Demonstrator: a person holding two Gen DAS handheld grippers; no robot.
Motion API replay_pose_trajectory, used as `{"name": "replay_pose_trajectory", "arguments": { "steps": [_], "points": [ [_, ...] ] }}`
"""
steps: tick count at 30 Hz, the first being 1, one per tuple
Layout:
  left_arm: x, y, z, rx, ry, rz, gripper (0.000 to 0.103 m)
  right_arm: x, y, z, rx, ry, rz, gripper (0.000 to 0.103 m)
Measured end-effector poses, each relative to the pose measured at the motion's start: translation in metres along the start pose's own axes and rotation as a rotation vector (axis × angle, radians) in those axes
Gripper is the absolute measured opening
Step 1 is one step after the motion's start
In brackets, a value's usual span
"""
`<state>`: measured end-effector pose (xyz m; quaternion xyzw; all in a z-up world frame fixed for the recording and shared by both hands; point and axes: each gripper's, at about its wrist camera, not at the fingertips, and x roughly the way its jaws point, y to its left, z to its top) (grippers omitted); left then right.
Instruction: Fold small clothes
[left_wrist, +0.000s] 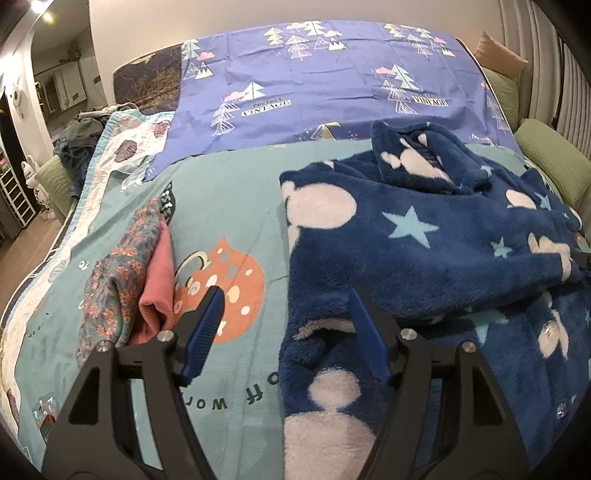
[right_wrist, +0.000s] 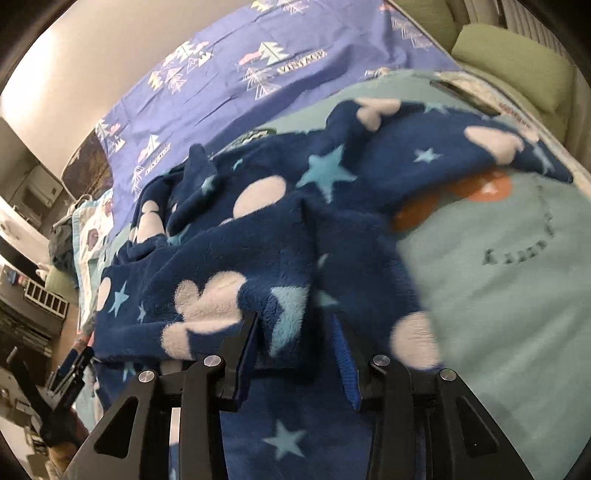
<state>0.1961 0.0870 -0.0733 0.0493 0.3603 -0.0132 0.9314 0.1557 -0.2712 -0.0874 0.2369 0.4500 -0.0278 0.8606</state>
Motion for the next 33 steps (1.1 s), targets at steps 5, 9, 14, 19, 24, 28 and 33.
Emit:
{"name": "replay_pose_trajectory", "arguments": {
  "steps": [5, 9, 14, 19, 24, 28, 33],
  "points": [
    [-0.027, -0.005, 0.014, -0.026, -0.079, -0.072, 0.07, -0.016, 0.016, 0.003, -0.069, -0.064, -0.011, 0.041],
    [-0.024, -0.025, 0.024, 0.022, -0.079, -0.143, 0.07, -0.011, 0.033, 0.004, -0.144, -0.072, 0.01, 0.041],
    [0.029, -0.054, 0.0, 0.183, 0.077, -0.009, 0.07, 0.025, 0.024, -0.008, -0.135, 0.051, -0.121, 0.039],
    [0.011, -0.04, 0.005, 0.119, 0.044, -0.036, 0.07, 0.008, 0.019, -0.019, -0.198, -0.013, -0.121, 0.041],
    [-0.031, -0.054, 0.021, 0.165, -0.079, -0.12, 0.07, -0.026, 0.011, -0.011, -0.151, -0.113, 0.002, 0.051],
    [-0.034, -0.081, 0.036, 0.191, -0.086, -0.201, 0.07, -0.04, -0.002, -0.003, -0.071, -0.224, 0.013, 0.079],
    [-0.023, -0.117, 0.046, 0.18, -0.062, -0.281, 0.071, -0.037, -0.04, 0.005, 0.031, -0.188, 0.068, 0.084]
  ]
}}
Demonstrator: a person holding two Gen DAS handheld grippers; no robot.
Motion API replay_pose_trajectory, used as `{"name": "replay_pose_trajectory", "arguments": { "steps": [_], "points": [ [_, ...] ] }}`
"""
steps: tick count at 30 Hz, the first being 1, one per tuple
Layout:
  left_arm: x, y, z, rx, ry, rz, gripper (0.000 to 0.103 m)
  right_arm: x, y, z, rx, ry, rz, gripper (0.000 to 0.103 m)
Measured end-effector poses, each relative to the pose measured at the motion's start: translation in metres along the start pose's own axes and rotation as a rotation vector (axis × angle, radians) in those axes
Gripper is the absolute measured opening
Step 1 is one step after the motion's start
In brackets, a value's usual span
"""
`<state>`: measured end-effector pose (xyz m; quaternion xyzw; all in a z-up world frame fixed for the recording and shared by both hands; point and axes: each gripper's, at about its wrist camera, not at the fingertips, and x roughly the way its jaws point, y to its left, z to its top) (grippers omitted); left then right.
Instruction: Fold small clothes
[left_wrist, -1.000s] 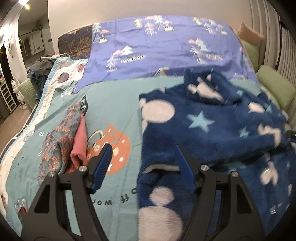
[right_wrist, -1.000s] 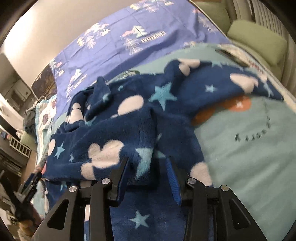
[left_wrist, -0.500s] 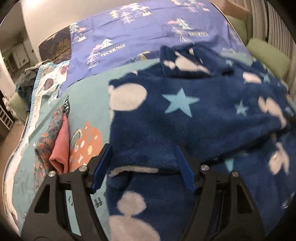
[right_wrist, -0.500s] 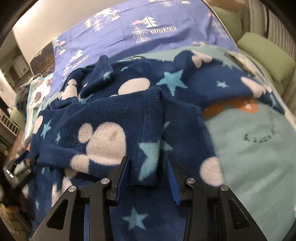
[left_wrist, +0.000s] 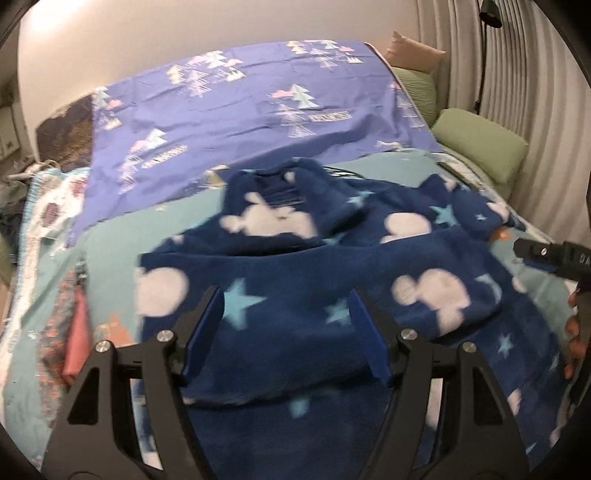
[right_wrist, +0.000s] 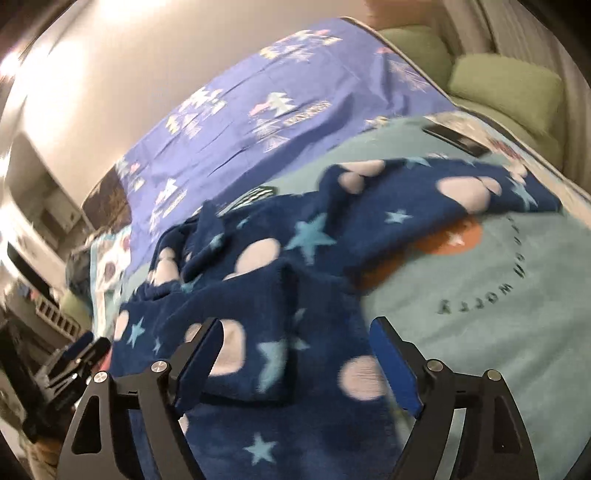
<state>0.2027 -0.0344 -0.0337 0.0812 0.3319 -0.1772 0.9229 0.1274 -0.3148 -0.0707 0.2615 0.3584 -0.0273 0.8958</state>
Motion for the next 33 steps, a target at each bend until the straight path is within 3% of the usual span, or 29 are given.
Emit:
{"name": "replay_pose_trajectory", "arguments": {
  "steps": [4, 7, 11, 14, 19, 23, 26, 30, 33],
  "points": [
    [0.014, -0.021, 0.002, -0.005, 0.02, -0.048, 0.077, -0.004, -0.024, 0.004, 0.042, 0.022, 0.006, 0.084],
    [0.031, -0.032, -0.003, -0.015, 0.058, -0.067, 0.08, -0.001, -0.041, 0.011, 0.085, 0.081, -0.053, 0.084],
    [0.068, -0.039, -0.025, 0.008, 0.189, -0.027, 0.081, 0.001, -0.063, 0.023, 0.085, 0.067, -0.083, 0.084],
    [0.06, -0.034, -0.024, -0.036, 0.167, -0.044, 0.079, 0.007, -0.092, 0.036, 0.172, 0.072, -0.031, 0.084],
    [0.017, -0.039, -0.008, -0.022, 0.021, -0.059, 0.078, 0.02, -0.166, 0.069, 0.432, 0.008, -0.024, 0.084],
    [0.005, -0.034, -0.003, -0.043, -0.014, -0.058, 0.078, 0.036, -0.224, 0.08, 0.64, -0.007, -0.038, 0.084],
    [0.01, -0.027, -0.001, -0.068, -0.011, -0.042, 0.078, 0.044, -0.245, 0.09, 0.694, -0.044, -0.017, 0.084],
    [0.023, -0.026, -0.002, -0.09, 0.004, -0.039, 0.078, 0.061, -0.259, 0.108, 0.662, -0.044, -0.135, 0.084],
    [0.029, -0.025, -0.005, -0.099, 0.015, -0.044, 0.078, 0.068, -0.268, 0.111, 0.678, -0.071, -0.159, 0.083]
  ]
}}
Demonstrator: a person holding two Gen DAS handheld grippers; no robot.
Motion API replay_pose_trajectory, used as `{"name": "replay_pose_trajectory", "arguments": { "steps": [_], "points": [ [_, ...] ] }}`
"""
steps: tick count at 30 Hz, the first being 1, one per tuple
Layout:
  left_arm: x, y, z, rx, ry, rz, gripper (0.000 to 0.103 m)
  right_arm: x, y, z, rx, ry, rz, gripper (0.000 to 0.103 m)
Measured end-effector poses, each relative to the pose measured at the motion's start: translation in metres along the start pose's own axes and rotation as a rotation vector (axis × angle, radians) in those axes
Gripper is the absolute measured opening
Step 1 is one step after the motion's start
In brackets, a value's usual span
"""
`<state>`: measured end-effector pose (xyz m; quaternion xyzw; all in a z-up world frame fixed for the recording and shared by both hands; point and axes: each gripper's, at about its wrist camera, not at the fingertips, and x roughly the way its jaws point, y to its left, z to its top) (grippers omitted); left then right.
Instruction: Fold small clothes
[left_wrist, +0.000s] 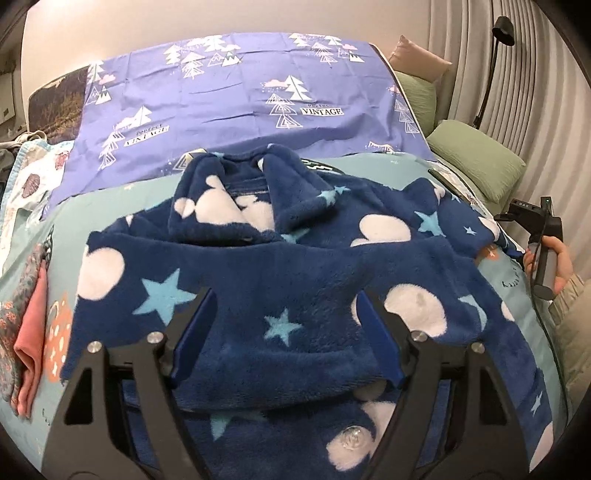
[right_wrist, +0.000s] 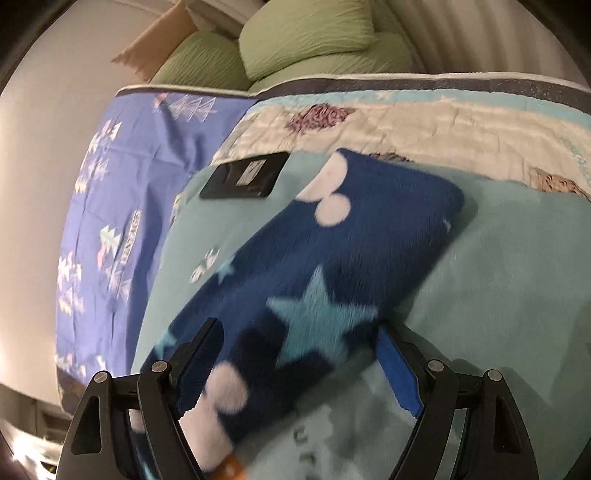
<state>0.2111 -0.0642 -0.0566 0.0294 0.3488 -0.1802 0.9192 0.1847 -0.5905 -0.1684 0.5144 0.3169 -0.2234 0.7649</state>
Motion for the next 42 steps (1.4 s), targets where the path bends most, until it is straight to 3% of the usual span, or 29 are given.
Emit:
{"name": "replay_pose_trajectory", "arguments": {
  "steps": [2, 5, 8, 14, 17, 20, 23, 27, 29, 31, 33, 34, 37, 40, 42],
  "points": [
    [0.004, 0.0, -0.002, 0.015, 0.002, 0.0, 0.078, 0.002, -0.004, 0.004, 0.019, -0.021, -0.002, 0.075],
    [0.007, 0.002, -0.003, 0.016, 0.009, 0.0, 0.078, 0.002, -0.008, 0.011, 0.034, -0.031, -0.013, 0.01],
    [0.006, 0.007, -0.003, -0.007, 0.01, -0.014, 0.078, -0.014, -0.003, 0.011, 0.036, -0.062, 0.08, 0.01],
    [0.0, 0.017, 0.0, -0.045, -0.013, -0.007, 0.078, -0.085, 0.098, -0.027, -0.335, -0.178, 0.235, 0.01],
    [-0.005, 0.024, 0.001, -0.067, -0.026, -0.009, 0.078, -0.124, 0.168, -0.093, -0.636, -0.229, 0.314, 0.01],
    [-0.01, 0.034, -0.001, -0.088, -0.033, 0.008, 0.078, -0.137, 0.212, -0.17, -0.89, -0.218, 0.354, 0.012],
    [-0.014, 0.053, -0.007, -0.146, -0.028, 0.013, 0.078, -0.127, 0.231, -0.263, -1.125, -0.129, 0.366, 0.015],
    [-0.015, 0.072, -0.017, -0.209, 0.001, 0.003, 0.078, -0.086, 0.22, -0.368, -1.395, 0.102, 0.308, 0.024],
    [-0.015, 0.078, -0.02, -0.224, 0.014, -0.013, 0.078, -0.074, 0.208, -0.39, -1.441, 0.17, 0.275, 0.029],
    [-0.015, 0.081, -0.022, -0.235, 0.016, -0.048, 0.079, -0.076, 0.2, -0.394, -1.445, 0.175, 0.27, 0.037],
    [-0.014, 0.081, -0.021, -0.247, 0.019, -0.093, 0.079, -0.085, 0.196, -0.387, -1.409, 0.163, 0.285, 0.056],
    [-0.013, 0.08, -0.02, -0.253, 0.023, -0.115, 0.079, -0.09, 0.193, -0.379, -1.385, 0.152, 0.291, 0.059],
    [-0.002, 0.07, -0.014, -0.257, 0.073, -0.214, 0.079, -0.101, 0.186, -0.355, -1.308, 0.112, 0.28, 0.062],
    [0.019, 0.055, -0.009, -0.249, 0.144, -0.263, 0.079, -0.108, 0.177, -0.339, -1.241, 0.086, 0.258, 0.065],
    [0.032, 0.048, -0.007, -0.259, 0.182, -0.287, 0.069, -0.112, 0.171, -0.328, -1.189, 0.084, 0.254, 0.066]
  ]
}}
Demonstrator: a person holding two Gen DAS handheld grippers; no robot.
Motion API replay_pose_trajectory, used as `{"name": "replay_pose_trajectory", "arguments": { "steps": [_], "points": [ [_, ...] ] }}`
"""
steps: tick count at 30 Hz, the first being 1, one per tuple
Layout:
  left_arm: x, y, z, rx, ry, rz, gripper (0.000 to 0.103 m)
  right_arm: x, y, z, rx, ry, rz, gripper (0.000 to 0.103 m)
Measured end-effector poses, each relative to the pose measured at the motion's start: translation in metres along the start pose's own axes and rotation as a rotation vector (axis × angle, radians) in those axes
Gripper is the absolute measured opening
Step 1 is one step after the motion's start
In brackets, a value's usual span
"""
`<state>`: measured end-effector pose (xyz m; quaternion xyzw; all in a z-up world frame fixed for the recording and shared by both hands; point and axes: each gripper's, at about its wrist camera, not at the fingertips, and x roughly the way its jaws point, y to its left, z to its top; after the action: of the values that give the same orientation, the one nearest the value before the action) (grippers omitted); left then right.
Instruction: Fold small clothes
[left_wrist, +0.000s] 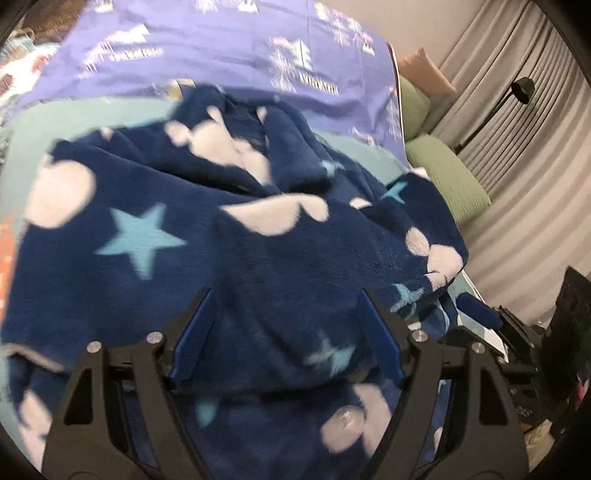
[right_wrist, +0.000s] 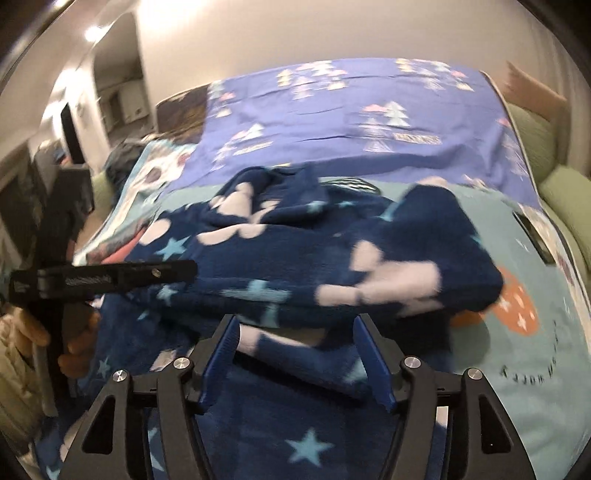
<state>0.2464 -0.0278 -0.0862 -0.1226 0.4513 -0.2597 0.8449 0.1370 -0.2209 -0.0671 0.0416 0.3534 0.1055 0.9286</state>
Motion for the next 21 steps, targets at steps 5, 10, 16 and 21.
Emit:
{"name": "replay_pose_trajectory", "arguments": {
  "steps": [5, 10, 16, 21],
  "points": [
    [-0.003, -0.011, 0.013, -0.003, -0.026, -0.026, 0.012, -0.011, -0.015, -0.002, 0.042, -0.021, -0.025, 0.067],
    [-0.068, -0.034, 0.036, 0.102, -0.21, 0.002, 0.012, -0.014, -0.032, 0.0, 0.049, -0.034, -0.129, 0.074],
    [-0.132, -0.038, 0.059, 0.181, -0.342, 0.069, 0.012, 0.01, -0.057, -0.001, 0.11, 0.065, -0.268, 0.074],
    [-0.136, -0.018, 0.063, 0.16, -0.332, 0.11, 0.012, 0.026, -0.063, 0.002, 0.14, 0.099, -0.246, 0.074]
  ]
}}
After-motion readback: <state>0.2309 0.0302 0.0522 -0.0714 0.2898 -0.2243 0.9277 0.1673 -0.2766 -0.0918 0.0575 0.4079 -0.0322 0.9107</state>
